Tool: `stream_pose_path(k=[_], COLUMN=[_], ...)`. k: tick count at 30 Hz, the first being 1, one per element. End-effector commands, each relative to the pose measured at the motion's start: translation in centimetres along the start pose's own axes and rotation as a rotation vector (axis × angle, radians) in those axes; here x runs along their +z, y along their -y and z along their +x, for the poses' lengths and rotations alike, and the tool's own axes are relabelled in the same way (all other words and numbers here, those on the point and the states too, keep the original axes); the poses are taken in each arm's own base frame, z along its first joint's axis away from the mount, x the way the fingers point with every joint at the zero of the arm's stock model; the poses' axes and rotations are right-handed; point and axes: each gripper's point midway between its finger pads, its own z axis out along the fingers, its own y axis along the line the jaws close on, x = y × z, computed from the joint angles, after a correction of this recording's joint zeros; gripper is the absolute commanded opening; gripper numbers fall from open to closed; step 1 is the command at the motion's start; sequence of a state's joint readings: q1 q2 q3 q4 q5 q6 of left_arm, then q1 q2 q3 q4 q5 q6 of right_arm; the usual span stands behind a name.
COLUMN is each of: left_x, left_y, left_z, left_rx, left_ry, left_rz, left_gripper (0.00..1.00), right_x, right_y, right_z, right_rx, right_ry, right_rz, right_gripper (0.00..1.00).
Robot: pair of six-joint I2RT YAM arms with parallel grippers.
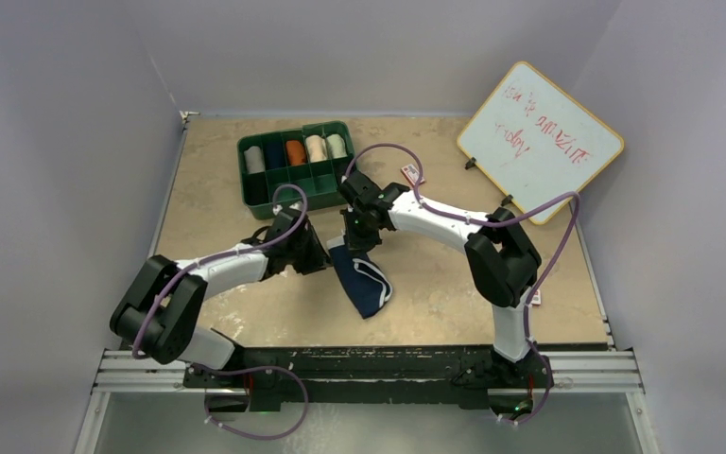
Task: Roll the underwear
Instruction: Fold the underwear at the center of the board.
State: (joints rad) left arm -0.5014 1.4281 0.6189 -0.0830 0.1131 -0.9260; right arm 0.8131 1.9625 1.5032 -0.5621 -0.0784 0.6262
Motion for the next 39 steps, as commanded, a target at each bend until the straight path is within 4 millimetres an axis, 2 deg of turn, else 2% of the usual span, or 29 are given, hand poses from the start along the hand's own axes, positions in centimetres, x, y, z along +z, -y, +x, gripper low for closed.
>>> stream_pose_path(k=[1, 11, 23, 28, 34, 39], left_x=[0.7, 1.9, 2.2, 2.0, 1.8, 1.3], left_y=[2.1, 2.1, 1.8, 1.7, 1.6, 1.5], left_z=[-2.3, -2.5, -1.5, -1.4, -1.5, -1.8], left_rx=[-0.013, -0.019, -0.029, -0.033, -0.032, -0.019], left_ry=[0.058, 0.067, 0.036, 0.036, 0.042, 0.056], left_rz=[0.073, 0.091, 0.105, 0.106, 0.099, 0.084], left_gripper=[0.22, 0.22, 0.15, 0.13, 0.13, 0.13], right_x=[-1.2, -1.1, -0.9, -0.4, 1.0, 2.1], right_y=[-1.2, -1.2, -3.0, -3.3, -2.3, -2.3], right_z=[-0.5, -0.1, 0.1, 0.2, 0.6, 0.9], right_rx=[0.003, 0.009, 0.034, 0.053, 0.061, 0.06], right_ry=[0.023, 0.013, 0.013, 0.009, -0.007, -0.02], right_rz=[-0.039, -0.04, -0.097, -0.112, -0.069, -0.081], right_gripper=[0.0, 0.0, 0.0, 0.0, 0.0, 0.0])
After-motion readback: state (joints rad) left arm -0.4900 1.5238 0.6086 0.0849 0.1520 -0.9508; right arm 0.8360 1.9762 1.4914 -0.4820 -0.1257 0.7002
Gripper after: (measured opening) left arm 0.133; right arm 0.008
